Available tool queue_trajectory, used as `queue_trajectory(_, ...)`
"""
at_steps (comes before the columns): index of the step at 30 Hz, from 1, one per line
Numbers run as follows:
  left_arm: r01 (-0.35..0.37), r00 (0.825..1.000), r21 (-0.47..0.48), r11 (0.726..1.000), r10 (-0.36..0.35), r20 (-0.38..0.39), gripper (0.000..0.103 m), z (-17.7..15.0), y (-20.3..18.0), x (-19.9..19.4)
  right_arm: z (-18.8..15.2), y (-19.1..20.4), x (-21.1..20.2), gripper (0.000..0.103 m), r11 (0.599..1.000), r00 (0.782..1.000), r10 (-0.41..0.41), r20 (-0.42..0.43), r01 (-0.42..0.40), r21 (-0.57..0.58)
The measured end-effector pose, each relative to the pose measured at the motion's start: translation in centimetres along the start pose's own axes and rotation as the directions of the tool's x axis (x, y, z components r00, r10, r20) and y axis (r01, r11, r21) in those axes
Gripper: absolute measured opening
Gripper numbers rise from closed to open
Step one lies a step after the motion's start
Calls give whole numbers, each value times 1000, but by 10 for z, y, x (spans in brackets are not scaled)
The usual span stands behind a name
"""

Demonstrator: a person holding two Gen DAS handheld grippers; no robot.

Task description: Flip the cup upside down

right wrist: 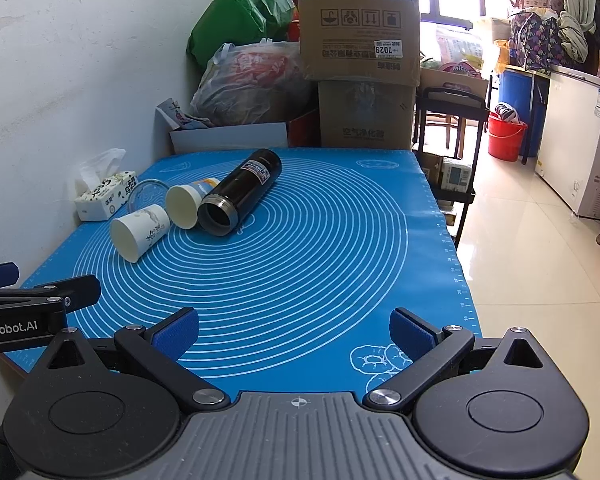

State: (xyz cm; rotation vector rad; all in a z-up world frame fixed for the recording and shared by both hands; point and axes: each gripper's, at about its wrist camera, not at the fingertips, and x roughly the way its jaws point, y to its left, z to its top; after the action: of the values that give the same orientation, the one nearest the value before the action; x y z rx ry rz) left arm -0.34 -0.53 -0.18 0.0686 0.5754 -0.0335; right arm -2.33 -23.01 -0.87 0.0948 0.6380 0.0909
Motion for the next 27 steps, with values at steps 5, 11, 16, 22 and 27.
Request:
queue_trajectory(5,-3,1000,2,1000,3,-3,103,0,0,1,0,0,0,103,1000,1000,0,0,0,0)
queue_trajectory(11,-2,1000,3,1000,2,-11,103,1,1,2,0,-1,0,103,1000,1000,1,-2,-1,0)
queue_trajectory(16,-3,1000,3,1000,3,-10,103,1,1,2,-1,-2,1,103,1000,1000,1,-3,-1,3)
queue_trajectory(22,-5,1000,4,1000,5,-14,103,2,2,4,-2,-4,5,103,1000,1000,6,-9,-5,10)
queue_trajectory(27,-13,1000,2,1000,13,-9,103,3,3,8,-1,-8,10,103,1000,1000,8,-11,-7,18)
